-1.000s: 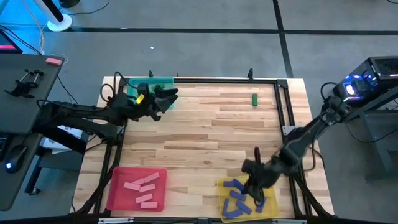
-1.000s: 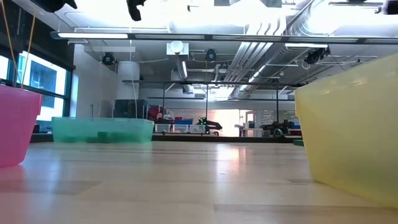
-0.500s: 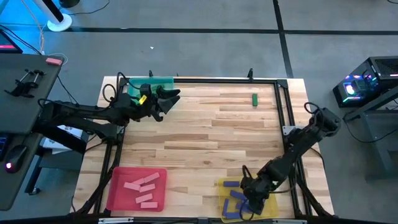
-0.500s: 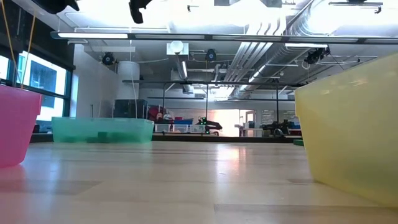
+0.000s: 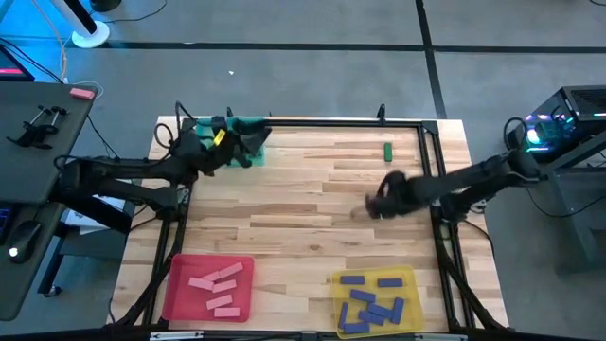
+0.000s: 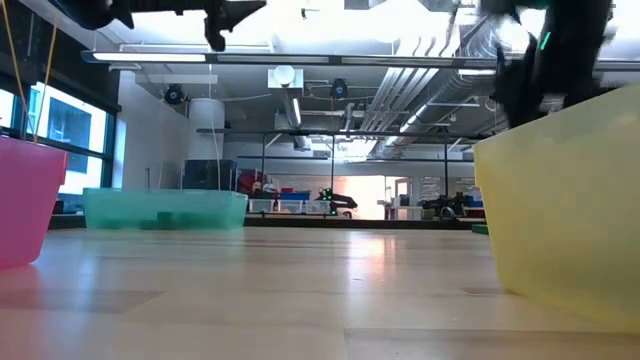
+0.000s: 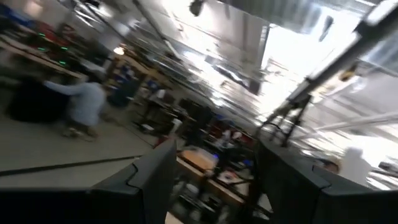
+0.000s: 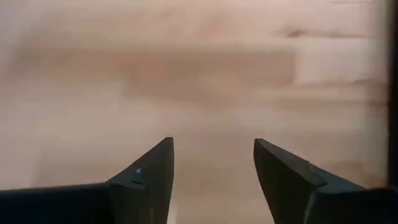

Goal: Sort blocks
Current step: Put the green block into the green bin

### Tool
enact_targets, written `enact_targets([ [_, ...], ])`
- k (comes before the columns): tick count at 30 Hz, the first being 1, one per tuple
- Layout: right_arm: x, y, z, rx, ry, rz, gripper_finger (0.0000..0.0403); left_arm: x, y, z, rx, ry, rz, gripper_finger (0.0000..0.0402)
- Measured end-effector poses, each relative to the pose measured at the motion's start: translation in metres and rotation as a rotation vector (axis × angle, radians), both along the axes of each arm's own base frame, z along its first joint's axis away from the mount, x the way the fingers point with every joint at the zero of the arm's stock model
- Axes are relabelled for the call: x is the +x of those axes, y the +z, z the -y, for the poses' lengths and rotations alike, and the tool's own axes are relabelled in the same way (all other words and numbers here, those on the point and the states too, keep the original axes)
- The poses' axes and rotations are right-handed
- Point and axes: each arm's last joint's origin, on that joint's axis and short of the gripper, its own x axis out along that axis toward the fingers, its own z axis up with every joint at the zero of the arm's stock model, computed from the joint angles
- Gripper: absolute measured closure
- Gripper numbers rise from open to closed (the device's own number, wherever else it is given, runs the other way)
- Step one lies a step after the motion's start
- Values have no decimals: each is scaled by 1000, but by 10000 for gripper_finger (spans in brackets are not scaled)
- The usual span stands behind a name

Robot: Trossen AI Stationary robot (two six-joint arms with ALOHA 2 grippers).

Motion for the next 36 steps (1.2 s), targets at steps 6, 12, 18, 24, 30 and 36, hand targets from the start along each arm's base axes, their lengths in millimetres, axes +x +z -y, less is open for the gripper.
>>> enact_targets([
  [6,-14,-53,81,4,-344,84,220,-5,-10,-28,13,109,-131,195],
  [12,-18,-60,137,-53,-383,197,210,-13,-15,-51,30,107,-187,195],
  [18,-42,-57,170,-92,-358,58,210,-22,-15,-66,59,173,-206,195],
  [24,-47,-55,188,-114,-296,94,210,-26,-15,-73,40,200,-198,195],
  [30,-49,-72,201,-79,-301,23,210,-26,-16,-75,31,206,-206,195],
  [36,-32,-101,219,-105,-228,25,210,-26,-16,-74,21,202,-207,195],
])
